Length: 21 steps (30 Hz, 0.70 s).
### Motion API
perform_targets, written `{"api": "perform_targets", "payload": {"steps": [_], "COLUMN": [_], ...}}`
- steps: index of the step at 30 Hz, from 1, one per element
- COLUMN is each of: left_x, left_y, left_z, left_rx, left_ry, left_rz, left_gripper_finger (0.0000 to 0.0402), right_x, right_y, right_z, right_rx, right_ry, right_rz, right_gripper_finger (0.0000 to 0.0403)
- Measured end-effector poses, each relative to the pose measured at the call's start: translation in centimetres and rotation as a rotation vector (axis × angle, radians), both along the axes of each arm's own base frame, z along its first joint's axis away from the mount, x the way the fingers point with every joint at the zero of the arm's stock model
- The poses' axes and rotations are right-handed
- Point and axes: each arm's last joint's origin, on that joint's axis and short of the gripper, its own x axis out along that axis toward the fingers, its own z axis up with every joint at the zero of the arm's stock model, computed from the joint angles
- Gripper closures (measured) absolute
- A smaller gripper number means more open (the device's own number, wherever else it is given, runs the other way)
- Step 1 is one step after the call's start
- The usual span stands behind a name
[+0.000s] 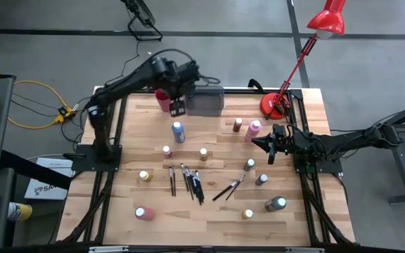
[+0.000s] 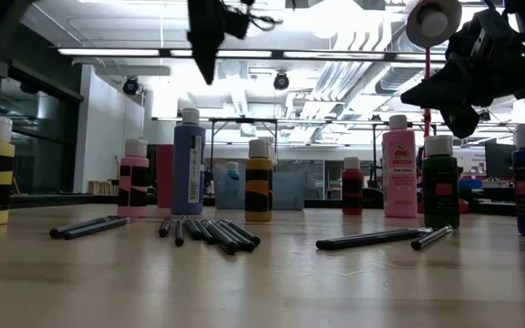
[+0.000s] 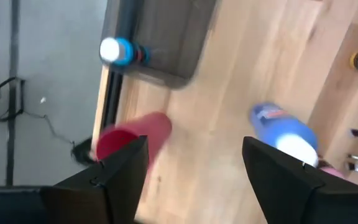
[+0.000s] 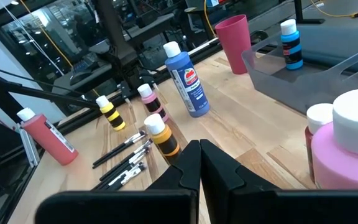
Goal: Pick & Place Paint Supplies
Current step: Put the pink paint bottle into the black bin
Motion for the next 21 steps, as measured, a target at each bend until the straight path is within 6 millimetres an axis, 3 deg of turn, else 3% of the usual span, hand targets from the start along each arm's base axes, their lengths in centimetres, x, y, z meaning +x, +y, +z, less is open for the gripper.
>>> {"api": "perform_targets", "payload": {"steps": [5, 11, 16, 21], "left_x": [-3.0, -6.2, -8.5, -9.8], "left_y": [-5.1, -10.4, -13.2, -14.4], "left_z": [-0.7, -3.8, -7.1, -11.4], "left_rx": [0.015, 0.002, 0.026, -0.008], "left_ry": [0.018, -0.008, -0.164, -0.312], "left_rz": [0.005, -0.130, -0.284, -0.296], "left_gripper_finger": [0.0149, 0.0149, 0.0149, 0.0149], "right_x": [0.0, 0.0, 0.0, 0.0], "right_y": [0.0, 0.0, 0.0, 0.0], "right_z": [0.0, 0.0, 0.0, 0.0], "right_rx": [0.000, 0.000, 0.000, 0.000], "right_ry": [0.000, 0.000, 0.000, 0.000], "right_rz": [0.000, 0.000, 0.000, 0.000], "right_gripper_finger": [0.0400, 0.0400, 0.0400, 0.0400]}}
